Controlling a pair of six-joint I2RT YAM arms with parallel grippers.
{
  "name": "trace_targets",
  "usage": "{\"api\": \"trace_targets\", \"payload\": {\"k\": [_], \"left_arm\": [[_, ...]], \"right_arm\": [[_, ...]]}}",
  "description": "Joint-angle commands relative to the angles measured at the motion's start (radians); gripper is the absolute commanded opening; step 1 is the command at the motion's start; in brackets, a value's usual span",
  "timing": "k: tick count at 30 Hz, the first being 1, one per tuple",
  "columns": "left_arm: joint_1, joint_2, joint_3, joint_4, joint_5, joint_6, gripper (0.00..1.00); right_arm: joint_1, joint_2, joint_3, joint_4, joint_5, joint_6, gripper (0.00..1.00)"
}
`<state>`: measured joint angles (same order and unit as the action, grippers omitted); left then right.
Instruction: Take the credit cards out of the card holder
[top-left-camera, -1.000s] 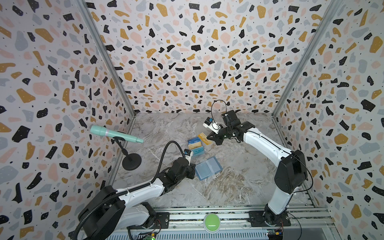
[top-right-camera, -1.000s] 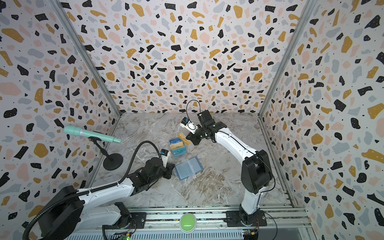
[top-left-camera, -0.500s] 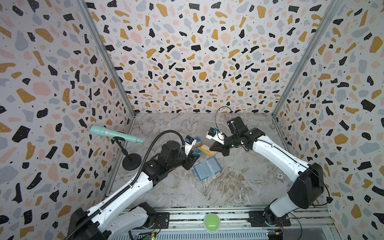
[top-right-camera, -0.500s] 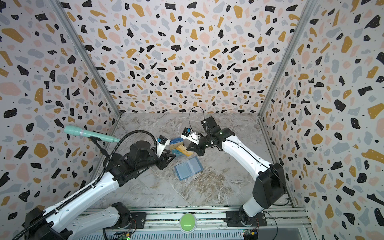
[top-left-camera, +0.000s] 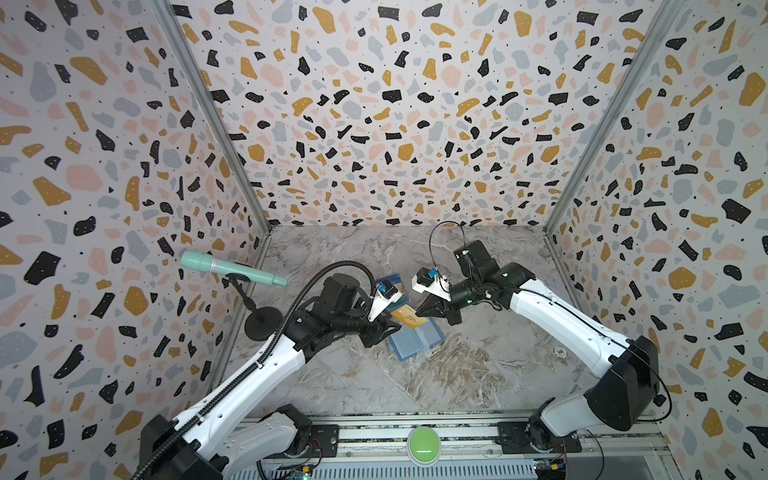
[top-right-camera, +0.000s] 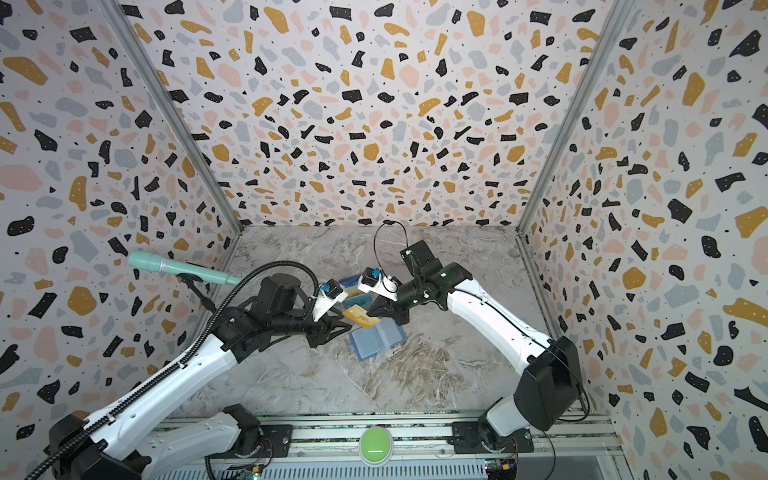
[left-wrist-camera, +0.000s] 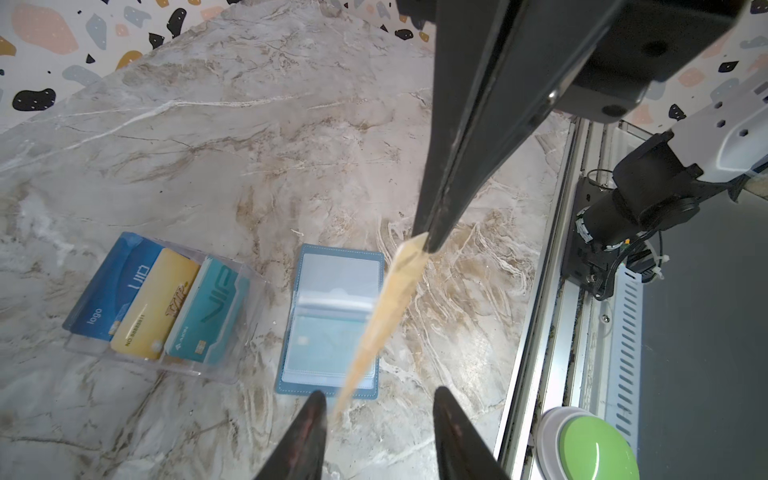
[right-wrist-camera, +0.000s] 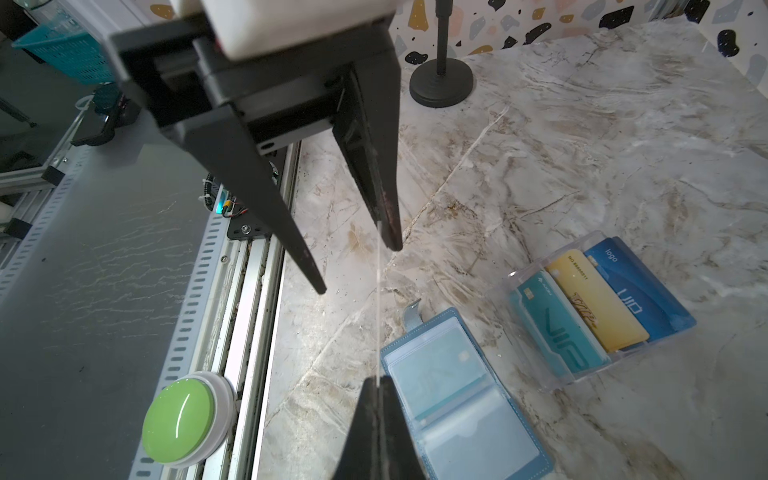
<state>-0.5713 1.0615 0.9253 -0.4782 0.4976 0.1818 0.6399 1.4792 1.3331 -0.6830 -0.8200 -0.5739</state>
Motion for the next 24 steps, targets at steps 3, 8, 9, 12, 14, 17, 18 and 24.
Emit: {"api": "trace_targets", "payload": {"k": [3, 8, 9, 12, 14, 17, 18, 24], "left_arm": [[0.060, -0.018, 0.032, -0.030, 0.032, 0.047, 0.47], [0.080, 0.000, 0.053, -0.008, 0.194, 0.069, 0.48], [0.080, 0.007, 0.056, -0.012, 0.236, 0.081, 0.48], [0.080, 0.023, 0.068, -0.037, 0.360, 0.138, 0.48], [0.080, 0.018, 0.070, -0.056, 0.431, 0.176, 0.48], [0.080, -0.004, 0.066, -0.050, 0.453, 0.187, 0.48], [0.080, -0.007, 0.063, -0.043, 0.445, 0.179, 0.46], [0.080, 0.000, 0.057, -0.012, 0.427, 0.143, 0.23]], "right_arm": [[0.003, -0.056, -0.020, -0.026, -0.056, 0.004, 0.00], [0.004, -0.069, -0.038, -0.007, -0.124, 0.009, 0.00], [0.004, -0.069, -0.042, 0.001, -0.144, 0.010, 0.00], [0.009, -0.067, -0.051, 0.028, -0.164, 0.024, 0.00], [0.009, -0.058, -0.047, 0.036, -0.173, 0.026, 0.00], [0.008, -0.044, -0.038, 0.043, -0.190, 0.024, 0.00], [0.008, -0.040, -0.034, 0.043, -0.195, 0.023, 0.00], [0.008, -0.020, -0.016, 0.046, -0.206, 0.021, 0.00]]}}
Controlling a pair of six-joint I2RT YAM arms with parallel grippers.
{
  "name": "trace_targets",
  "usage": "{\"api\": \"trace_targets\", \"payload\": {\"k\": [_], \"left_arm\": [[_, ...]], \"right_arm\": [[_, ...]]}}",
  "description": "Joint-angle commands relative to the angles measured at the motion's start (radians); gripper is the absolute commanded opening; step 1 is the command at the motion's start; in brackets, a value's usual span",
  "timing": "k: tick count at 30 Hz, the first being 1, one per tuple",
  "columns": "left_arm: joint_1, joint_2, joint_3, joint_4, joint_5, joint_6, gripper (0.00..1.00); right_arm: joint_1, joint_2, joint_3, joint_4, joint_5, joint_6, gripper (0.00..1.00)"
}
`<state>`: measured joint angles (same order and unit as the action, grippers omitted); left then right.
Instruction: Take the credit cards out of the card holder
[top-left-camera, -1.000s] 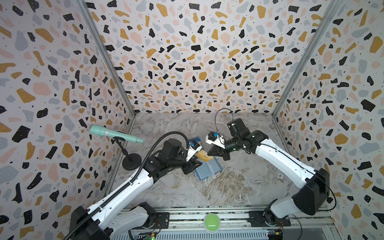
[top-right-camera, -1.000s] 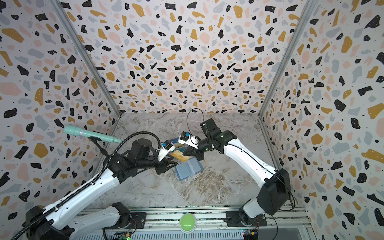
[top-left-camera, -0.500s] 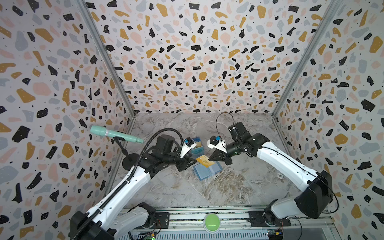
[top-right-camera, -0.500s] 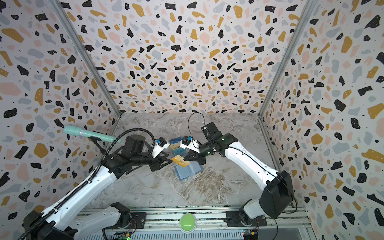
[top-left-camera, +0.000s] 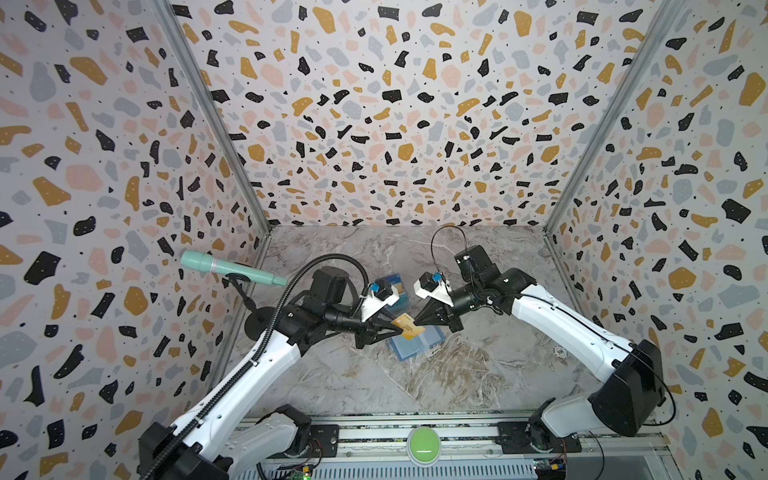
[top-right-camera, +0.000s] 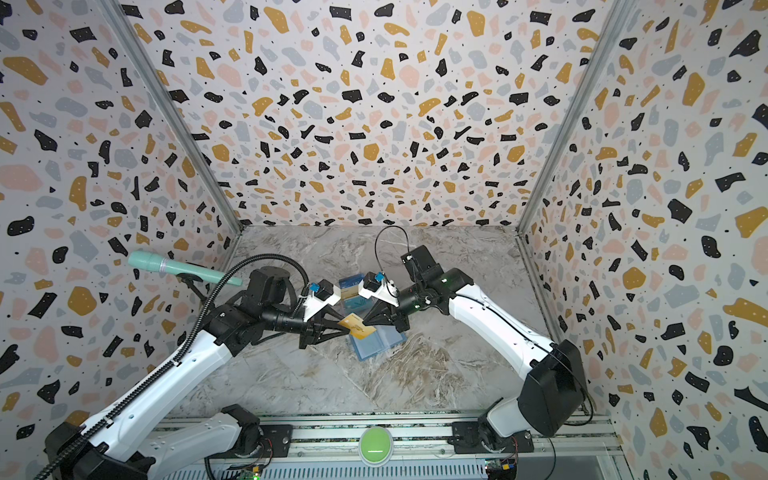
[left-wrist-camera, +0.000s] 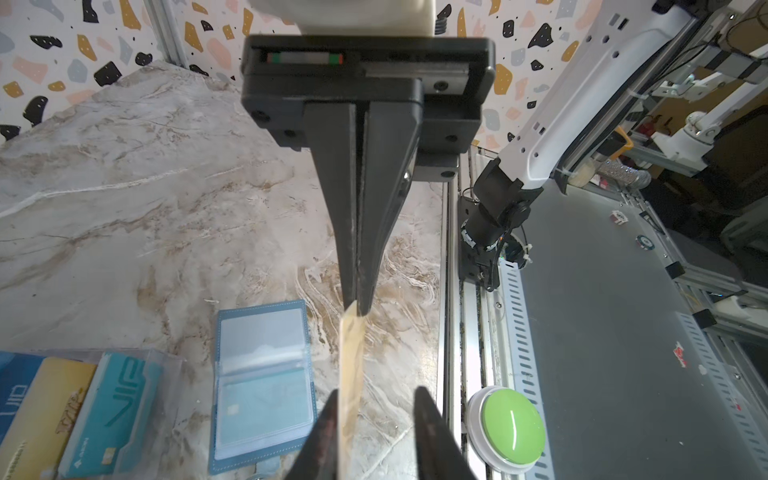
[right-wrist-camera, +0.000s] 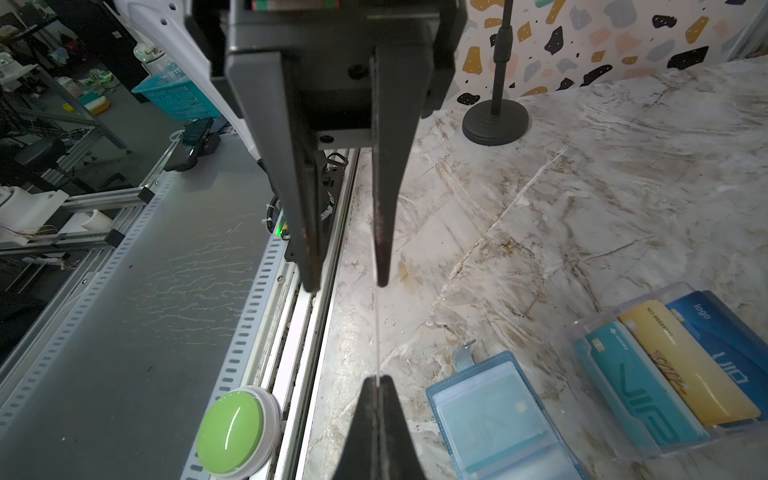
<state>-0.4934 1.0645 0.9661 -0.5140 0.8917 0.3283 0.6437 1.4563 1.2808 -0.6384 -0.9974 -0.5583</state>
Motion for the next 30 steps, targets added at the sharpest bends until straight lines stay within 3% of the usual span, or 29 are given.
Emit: {"api": "trace_targets", "payload": {"k": [1, 8, 11, 15, 17, 19, 25, 30], "left_arm": [[0.002, 0.001, 0.013, 0.030, 0.038, -0.009, 0.19], [0.002, 0.040, 0.009, 0.072, 0.041, -0.050, 0.00], [0.003, 0.036, 0.011, 0.125, 0.039, -0.101, 0.00], [0.004, 0.016, -0.010, 0.243, 0.020, -0.201, 0.00], [0.004, 0.001, -0.038, 0.342, -0.021, -0.289, 0.00], [0.004, -0.014, -0.070, 0.450, -0.057, -0.369, 0.00], [0.006, -0.047, -0.193, 0.892, -0.207, -0.674, 0.00], [0.006, -0.031, -0.255, 1.185, -0.229, -0.860, 0.00]], "right_arm": [[0.005, 0.006, 0.038, 0.001, -0.030, 0.003, 0.00], [0.001, -0.001, 0.038, 0.012, -0.021, 0.021, 0.00], [-0.018, -0.006, 0.039, 0.019, -0.030, 0.048, 0.02], [-0.095, -0.053, -0.022, 0.128, -0.085, 0.173, 0.40], [-0.148, -0.107, -0.102, 0.252, -0.133, 0.272, 0.56], [-0.190, -0.175, -0.198, 0.415, -0.171, 0.378, 0.64], [-0.222, -0.330, -0.477, 0.963, -0.154, 0.759, 0.75], [-0.219, -0.296, -0.604, 1.380, -0.118, 1.042, 0.77]]}}
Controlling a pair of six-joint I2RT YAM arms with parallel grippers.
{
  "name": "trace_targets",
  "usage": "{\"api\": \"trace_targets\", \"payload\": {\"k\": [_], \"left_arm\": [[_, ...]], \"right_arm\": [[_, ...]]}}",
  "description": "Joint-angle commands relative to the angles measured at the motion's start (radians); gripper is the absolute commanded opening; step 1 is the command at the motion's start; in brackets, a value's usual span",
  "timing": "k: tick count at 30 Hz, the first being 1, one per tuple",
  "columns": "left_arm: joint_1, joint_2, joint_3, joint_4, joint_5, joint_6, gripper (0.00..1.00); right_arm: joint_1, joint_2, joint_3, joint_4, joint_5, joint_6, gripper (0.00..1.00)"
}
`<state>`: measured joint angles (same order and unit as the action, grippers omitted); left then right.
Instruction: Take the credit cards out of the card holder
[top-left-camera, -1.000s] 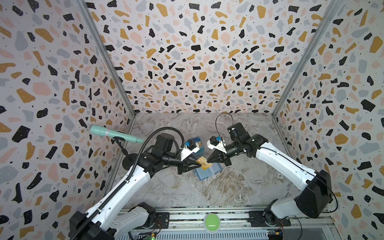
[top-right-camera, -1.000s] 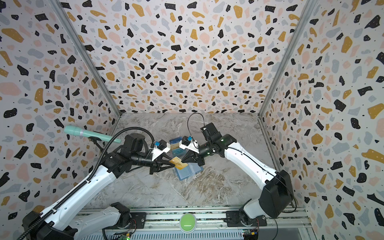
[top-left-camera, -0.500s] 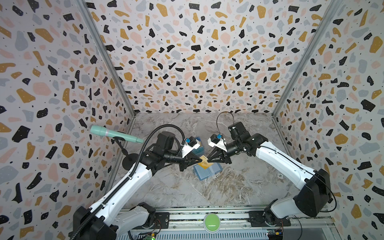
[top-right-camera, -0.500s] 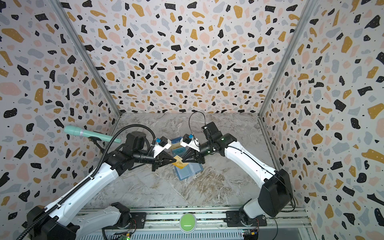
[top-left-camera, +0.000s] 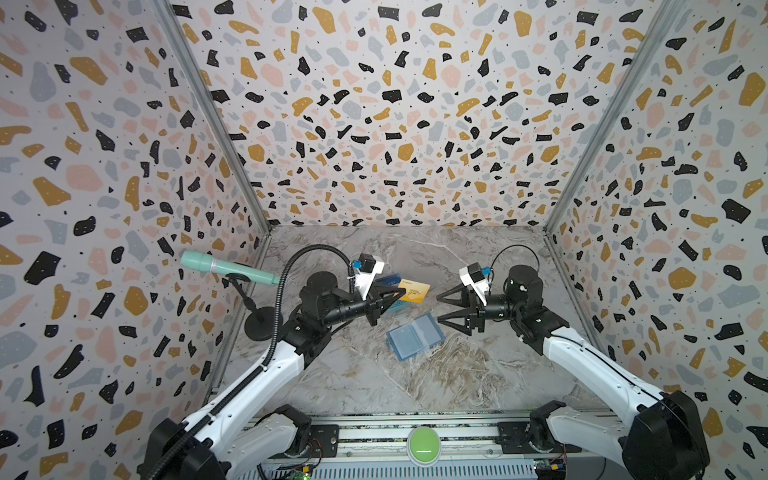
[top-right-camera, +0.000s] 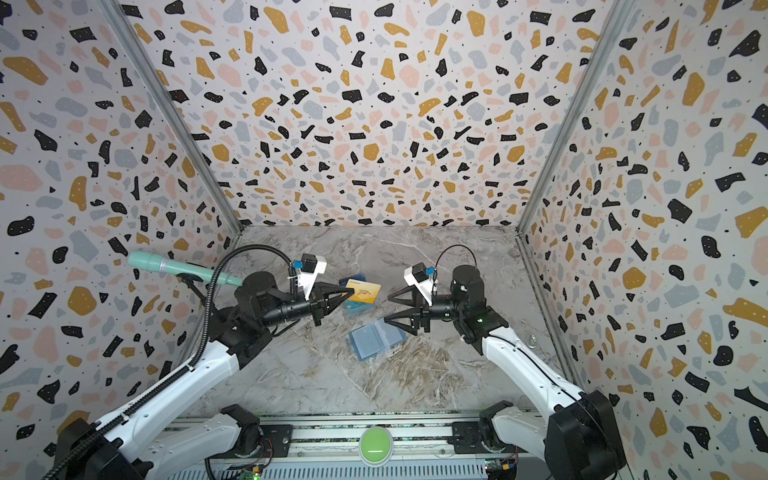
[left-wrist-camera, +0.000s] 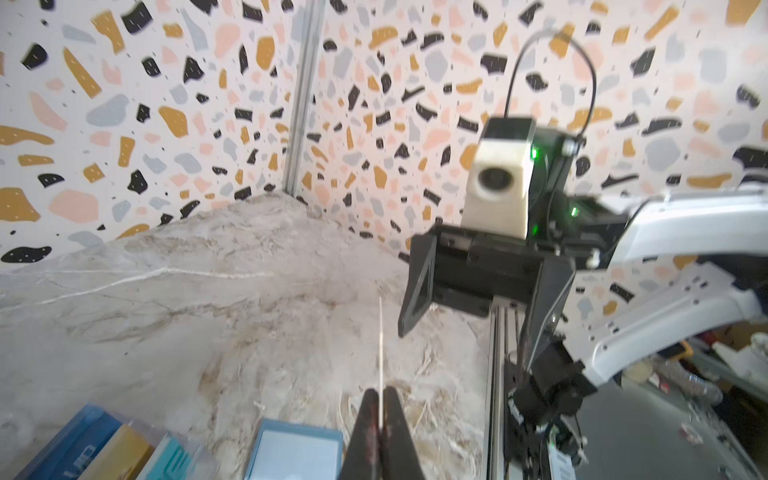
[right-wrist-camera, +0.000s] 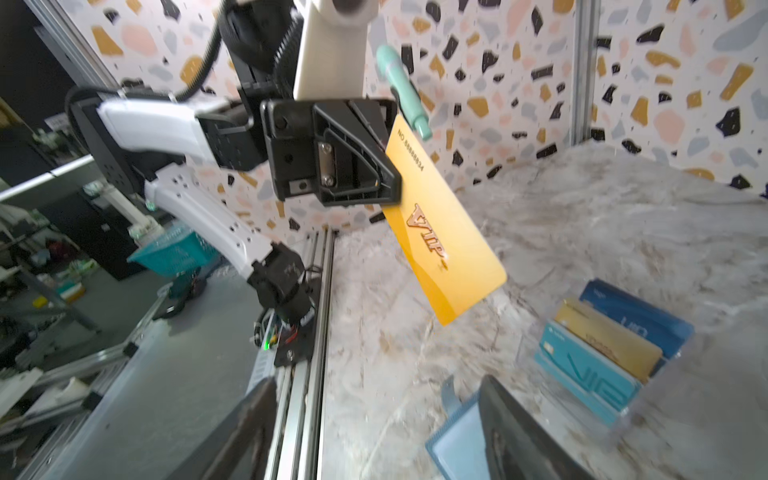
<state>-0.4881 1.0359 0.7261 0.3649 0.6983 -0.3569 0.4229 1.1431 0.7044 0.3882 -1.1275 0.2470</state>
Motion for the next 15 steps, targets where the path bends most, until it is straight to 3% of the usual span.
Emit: {"api": "trace_targets", "payload": {"k": [1, 7, 15], "left_arm": [[0.000, 0.001, -0.025, 0.360, -0.037, -0.212, 0.00], [0.000, 0.041, -0.053, 0.565, -0.012, -0.357, 0.00], [0.000, 0.070, -0.089, 0.637, 0.001, -0.403, 0.00]], "right_arm": [[0.002, 0.036, -0.043, 0.429, 0.025, 0.286, 0.77], [0.012, 0.161, -0.047, 0.790, 0.043, 0.500, 0.71], [0.065, 0.236, 0.030, 0.897, 0.011, 0.542, 0.64]]}}
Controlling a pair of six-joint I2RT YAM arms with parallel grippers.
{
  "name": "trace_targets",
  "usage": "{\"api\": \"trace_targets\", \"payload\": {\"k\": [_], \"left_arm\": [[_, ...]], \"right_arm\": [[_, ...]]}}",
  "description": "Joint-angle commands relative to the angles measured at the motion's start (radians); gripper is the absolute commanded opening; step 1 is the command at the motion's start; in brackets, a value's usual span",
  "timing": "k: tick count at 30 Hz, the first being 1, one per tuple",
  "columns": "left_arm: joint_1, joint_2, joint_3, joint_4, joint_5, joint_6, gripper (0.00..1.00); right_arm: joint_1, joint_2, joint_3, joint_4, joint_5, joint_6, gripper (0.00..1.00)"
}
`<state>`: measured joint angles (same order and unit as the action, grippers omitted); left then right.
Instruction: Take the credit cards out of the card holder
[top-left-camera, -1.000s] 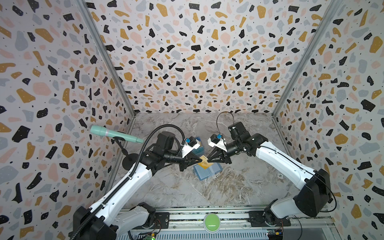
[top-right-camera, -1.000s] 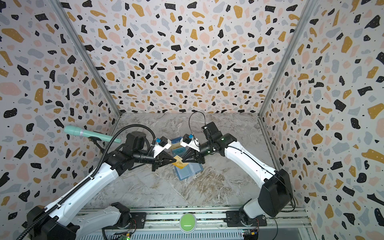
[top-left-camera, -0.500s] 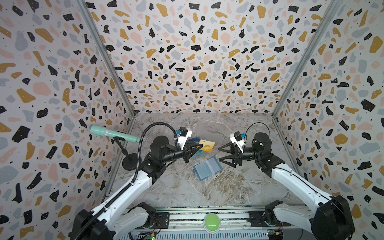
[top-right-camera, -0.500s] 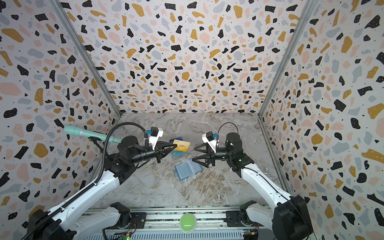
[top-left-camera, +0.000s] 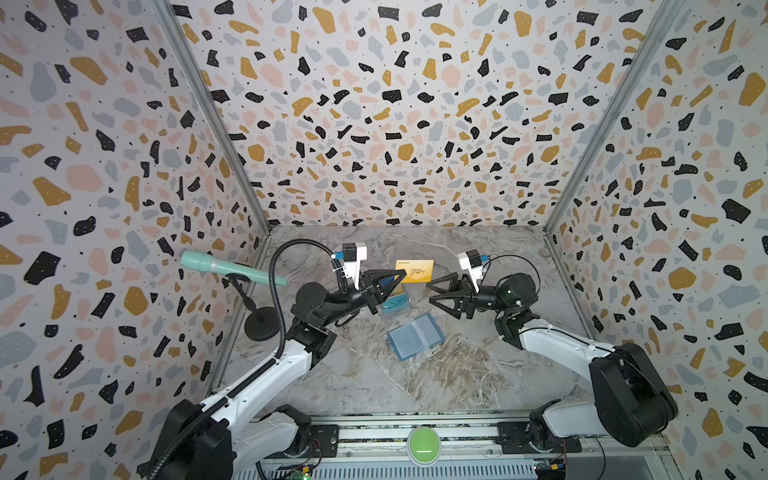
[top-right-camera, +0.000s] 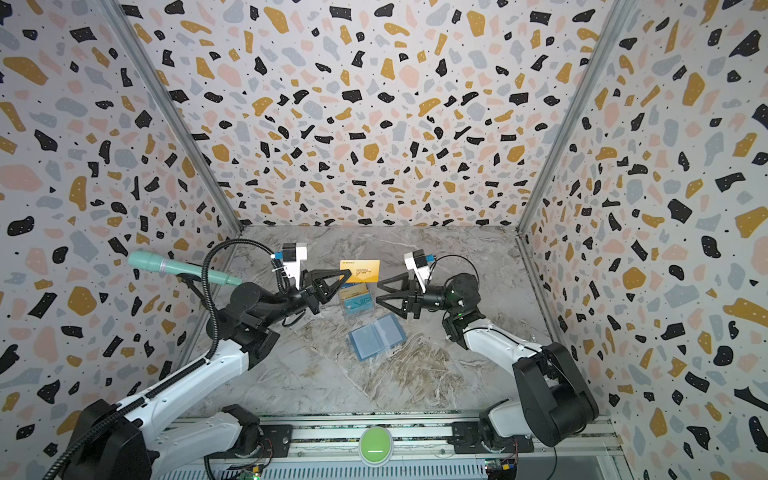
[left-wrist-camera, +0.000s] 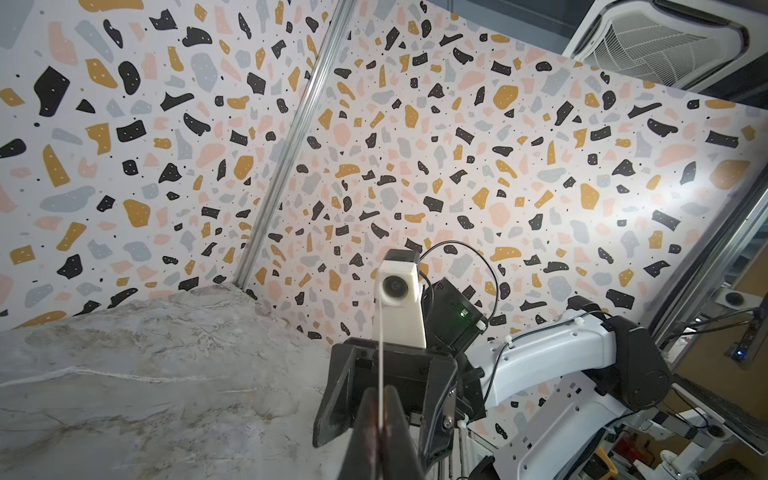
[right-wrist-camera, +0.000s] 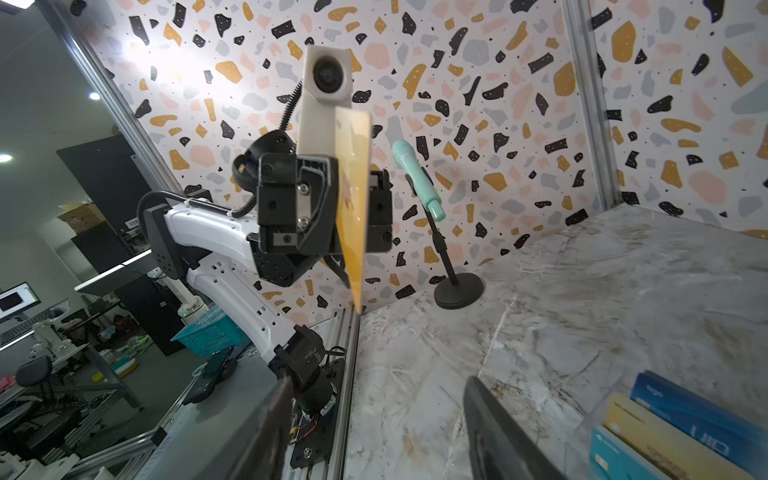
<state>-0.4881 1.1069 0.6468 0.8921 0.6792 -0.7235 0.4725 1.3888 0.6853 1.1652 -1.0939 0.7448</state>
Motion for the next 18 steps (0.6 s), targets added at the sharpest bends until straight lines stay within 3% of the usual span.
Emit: {"api": "trace_targets", "payload": {"k": [1, 18], "left_arm": [[0.000, 0.003, -0.012, 0.116, 0.022, -0.039, 0.00], [0.000, -0.007, -0.085, 0.216, 0.033, -0.096, 0.00]], "right_arm": [[0.019, -0.007, 0.054, 0.126, -0.022, 0.045, 0.63], [0.026, 0.104, 0.113, 0.390, 0.014, 0.242, 0.28]]}}
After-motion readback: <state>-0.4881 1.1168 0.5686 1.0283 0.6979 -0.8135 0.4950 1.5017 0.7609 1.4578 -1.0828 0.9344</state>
